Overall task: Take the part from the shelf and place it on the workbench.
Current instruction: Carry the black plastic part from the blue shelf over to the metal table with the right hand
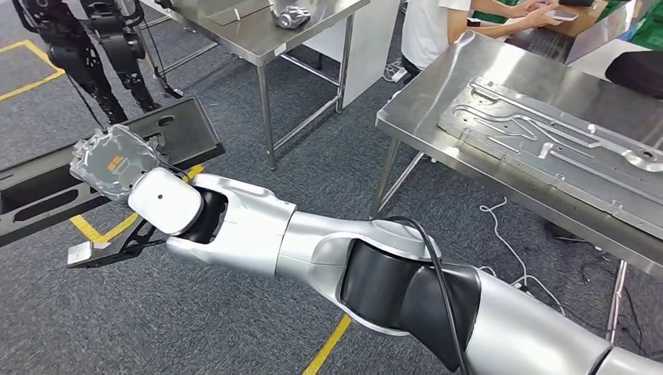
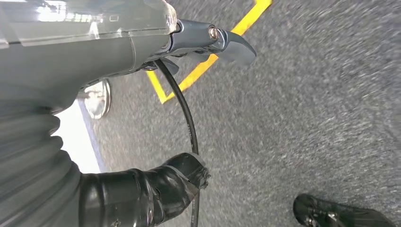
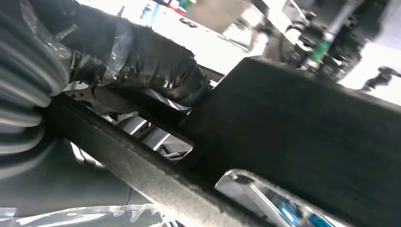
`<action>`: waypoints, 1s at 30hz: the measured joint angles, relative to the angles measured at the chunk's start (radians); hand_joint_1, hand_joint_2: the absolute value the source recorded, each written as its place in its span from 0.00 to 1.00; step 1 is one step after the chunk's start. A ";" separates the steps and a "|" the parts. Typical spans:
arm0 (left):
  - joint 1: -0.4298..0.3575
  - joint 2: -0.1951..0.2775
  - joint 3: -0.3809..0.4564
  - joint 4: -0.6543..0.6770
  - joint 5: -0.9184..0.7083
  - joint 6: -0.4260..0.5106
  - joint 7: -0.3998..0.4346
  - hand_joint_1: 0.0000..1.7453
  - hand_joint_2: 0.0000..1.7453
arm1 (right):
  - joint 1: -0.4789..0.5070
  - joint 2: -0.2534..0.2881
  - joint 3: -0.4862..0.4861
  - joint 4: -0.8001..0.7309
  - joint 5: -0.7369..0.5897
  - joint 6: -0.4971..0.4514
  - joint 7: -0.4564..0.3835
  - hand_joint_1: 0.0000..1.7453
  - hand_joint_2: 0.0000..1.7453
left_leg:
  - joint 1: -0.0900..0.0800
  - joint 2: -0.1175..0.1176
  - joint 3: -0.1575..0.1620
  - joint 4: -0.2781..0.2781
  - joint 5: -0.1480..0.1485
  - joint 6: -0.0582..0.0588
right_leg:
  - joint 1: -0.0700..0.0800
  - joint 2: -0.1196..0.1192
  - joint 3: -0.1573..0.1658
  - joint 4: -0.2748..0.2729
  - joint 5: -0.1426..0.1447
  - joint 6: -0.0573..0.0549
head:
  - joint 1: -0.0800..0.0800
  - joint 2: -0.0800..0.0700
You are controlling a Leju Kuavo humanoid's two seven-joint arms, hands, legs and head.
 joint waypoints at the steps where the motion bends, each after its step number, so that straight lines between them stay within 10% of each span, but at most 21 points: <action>1: 0.000 0.000 0.000 0.001 0.000 0.000 0.000 0.00 1.00 | 0.000 0.000 0.000 0.002 0.001 0.000 0.000 1.00 1.00 | -0.002 0.012 0.005 0.000 -0.004 0.000 | 0.001 -0.004 0.015 -0.036 0.030 -0.004 | 0.000 0.000; 5: -0.001 0.000 0.000 0.005 0.000 0.001 0.000 0.00 1.00 | -0.010 0.000 -0.001 0.003 0.007 0.000 0.000 1.00 1.00 | -0.009 0.058 0.027 -0.005 -0.020 -0.006 | 0.030 -0.078 0.119 -0.248 0.115 -0.036 | 0.000 0.000; 8: -0.008 0.000 0.000 0.007 0.000 0.000 0.000 0.00 1.00 | -0.014 -0.002 -0.003 0.005 0.009 0.001 0.000 1.00 1.00 | -0.011 0.087 0.046 -0.018 -0.027 -0.017 | 0.035 -0.058 0.134 -0.277 0.112 -0.050 | 0.000 0.000; 11: -0.012 0.000 -0.001 0.009 0.000 0.000 0.000 0.00 1.00 | -0.018 -0.002 -0.007 0.007 0.009 0.001 0.000 1.00 1.00 | -0.006 0.014 0.025 0.050 -0.069 -0.025 | 0.021 -0.023 0.166 -0.313 0.120 -0.063 | 0.000 0.000; 14: -0.005 0.005 0.001 0.011 0.000 0.000 0.001 0.00 1.00 | -0.017 0.003 -0.008 0.009 0.010 0.002 -0.001 1.00 1.00 | -0.005 -0.035 -0.080 0.222 -0.121 -0.036 | 0.021 0.022 0.172 -0.313 0.118 -0.070 | 0.000 0.000; 16: -0.003 0.007 0.002 0.012 0.000 0.000 0.001 0.00 1.00 | -0.014 0.002 -0.008 0.012 0.010 0.002 -0.001 1.00 1.00 | -0.001 -0.038 -0.107 0.225 -0.081 -0.046 | 0.019 0.054 0.173 -0.303 0.111 -0.066 | 0.000 0.000; 19: -0.003 0.008 0.002 0.012 0.000 -0.003 0.001 0.00 1.00 | -0.016 -0.001 -0.009 0.020 0.011 0.002 -0.002 1.00 1.00 | 0.013 -0.086 -0.054 0.064 0.019 -0.056 | 0.012 0.097 0.164 -0.268 0.089 -0.048 | 0.000 0.000; 23: -0.003 0.006 0.003 0.012 0.000 -0.009 0.001 0.00 1.00 | -0.018 -0.010 -0.013 0.028 0.013 0.001 -0.002 1.00 1.00 | 0.010 -0.093 -0.033 0.019 0.019 -0.030 | 0.007 0.138 0.142 -0.251 0.086 -0.024 | -0.001 0.000; 27: -0.004 0.004 0.003 0.012 0.000 -0.011 0.000 0.00 1.00 | -0.020 -0.021 -0.017 0.033 0.015 0.001 -0.001 1.00 1.00 | 0.011 -0.046 -0.021 0.007 0.020 -0.005 | 0.008 0.032 0.085 -0.133 0.024 -0.004 | 0.001 0.000; 30: 0.000 0.005 0.004 0.012 0.000 -0.012 0.000 0.00 1.00 | -0.017 -0.024 -0.017 0.038 0.016 0.001 -0.001 1.00 1.00 | 0.007 -0.005 -0.013 0.007 0.010 0.000 | -0.002 0.001 0.003 0.003 -0.011 0.004 | 0.000 0.000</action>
